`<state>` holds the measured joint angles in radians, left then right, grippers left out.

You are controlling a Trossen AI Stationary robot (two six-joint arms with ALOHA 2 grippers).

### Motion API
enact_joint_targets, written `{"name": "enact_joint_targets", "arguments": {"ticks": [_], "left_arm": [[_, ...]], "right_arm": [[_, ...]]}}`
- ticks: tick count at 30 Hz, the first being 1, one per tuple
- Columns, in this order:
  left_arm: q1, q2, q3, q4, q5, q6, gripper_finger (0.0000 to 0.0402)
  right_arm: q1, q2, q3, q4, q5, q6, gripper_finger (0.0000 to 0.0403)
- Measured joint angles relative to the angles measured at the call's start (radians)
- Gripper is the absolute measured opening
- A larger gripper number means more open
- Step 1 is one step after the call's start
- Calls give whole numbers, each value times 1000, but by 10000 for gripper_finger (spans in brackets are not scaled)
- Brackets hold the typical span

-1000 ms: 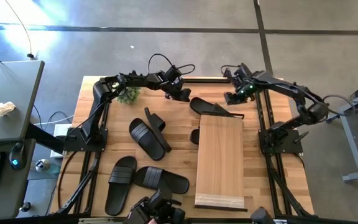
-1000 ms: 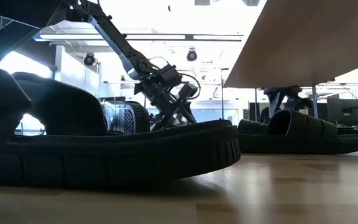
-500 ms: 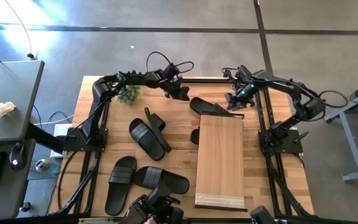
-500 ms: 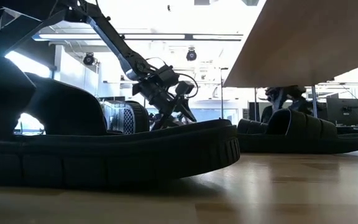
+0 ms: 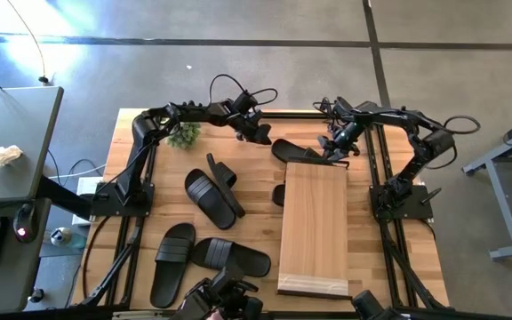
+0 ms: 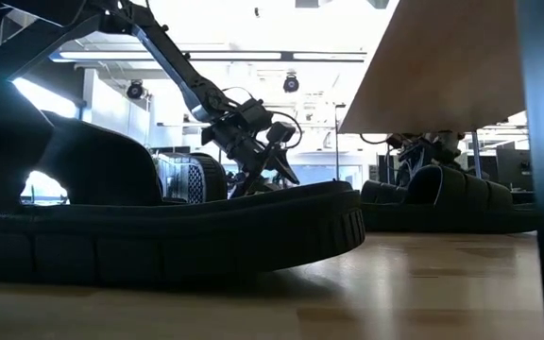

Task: Pick and place slides into the shelf
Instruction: Put the black slide under the shelf

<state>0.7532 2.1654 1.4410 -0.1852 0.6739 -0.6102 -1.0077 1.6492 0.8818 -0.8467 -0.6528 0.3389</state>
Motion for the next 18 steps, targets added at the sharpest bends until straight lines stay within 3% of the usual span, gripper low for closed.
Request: {"name": "enact_joint_targets", "arguments": {"ticks": [9,18], "left_arm": [[0,0,0,0,-2,1,145],[0,0,0,0,-12,3,145]], "right_arm": [[6,0,0,39,1,-30,157],[55,0,0,107,28,-86,47]]}}
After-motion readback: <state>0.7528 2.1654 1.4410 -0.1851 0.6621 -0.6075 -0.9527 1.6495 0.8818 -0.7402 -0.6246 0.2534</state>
